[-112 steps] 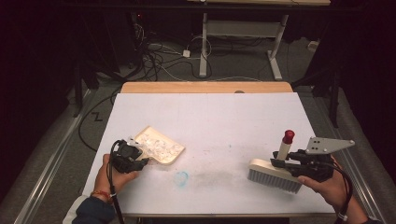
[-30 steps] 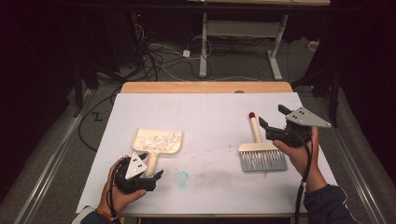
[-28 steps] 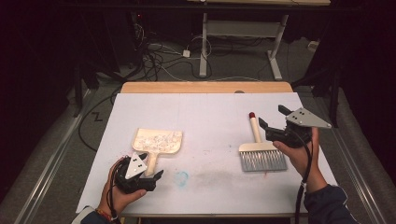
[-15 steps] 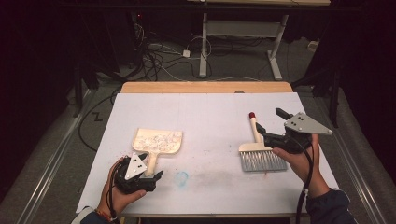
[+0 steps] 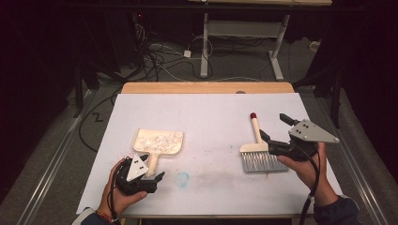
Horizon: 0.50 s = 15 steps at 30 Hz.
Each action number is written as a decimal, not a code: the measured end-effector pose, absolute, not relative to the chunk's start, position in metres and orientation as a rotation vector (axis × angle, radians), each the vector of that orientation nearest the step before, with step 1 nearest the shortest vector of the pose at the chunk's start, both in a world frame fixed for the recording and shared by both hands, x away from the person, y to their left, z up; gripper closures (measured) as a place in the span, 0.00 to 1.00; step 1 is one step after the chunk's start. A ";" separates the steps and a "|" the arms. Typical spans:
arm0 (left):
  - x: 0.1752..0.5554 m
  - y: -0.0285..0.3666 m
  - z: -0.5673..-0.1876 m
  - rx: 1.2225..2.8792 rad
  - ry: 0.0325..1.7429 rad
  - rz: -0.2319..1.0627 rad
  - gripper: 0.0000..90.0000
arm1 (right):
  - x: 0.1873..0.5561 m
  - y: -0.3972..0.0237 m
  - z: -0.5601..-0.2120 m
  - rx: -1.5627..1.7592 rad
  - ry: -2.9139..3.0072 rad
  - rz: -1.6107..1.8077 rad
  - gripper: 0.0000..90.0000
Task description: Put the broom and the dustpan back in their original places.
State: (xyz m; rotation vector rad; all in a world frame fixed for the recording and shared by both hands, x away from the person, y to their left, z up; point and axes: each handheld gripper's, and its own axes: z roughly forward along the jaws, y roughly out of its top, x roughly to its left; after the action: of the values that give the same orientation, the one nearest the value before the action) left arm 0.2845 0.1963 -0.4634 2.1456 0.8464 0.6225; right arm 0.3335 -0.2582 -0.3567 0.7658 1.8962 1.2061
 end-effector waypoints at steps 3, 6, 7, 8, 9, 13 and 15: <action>0.285 0.196 -0.464 2.147 0.847 0.624 0.20 | 0.330 -0.260 -0.357 0.765 1.895 1.201 0.23; 0.284 0.196 -0.463 2.148 0.843 0.627 0.20 | 0.326 -0.263 -0.358 0.760 1.899 1.197 0.23; 0.284 0.196 -0.463 2.148 0.844 0.627 0.20 | 0.324 -0.264 -0.358 0.758 1.899 1.199 0.23; 0.284 0.196 -0.463 2.148 0.842 0.628 0.20 | 0.323 -0.265 -0.358 0.757 1.902 1.201 0.23; 0.284 0.196 -0.463 2.148 0.842 0.628 0.20 | 0.321 -0.267 -0.358 0.756 1.901 1.198 0.23; 0.283 0.195 -0.463 2.149 0.838 0.639 0.20 | 0.316 -0.272 -0.359 0.755 1.903 1.197 0.23; 0.283 0.195 -0.462 2.142 0.835 0.642 0.20 | 0.314 -0.274 -0.360 0.750 1.911 1.198 0.23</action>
State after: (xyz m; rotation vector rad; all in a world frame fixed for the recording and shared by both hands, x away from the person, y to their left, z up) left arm 0.2829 0.1951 -0.4618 2.1423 0.8355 0.6417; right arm 0.3139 -0.2735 -0.3599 0.7500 1.9109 1.1985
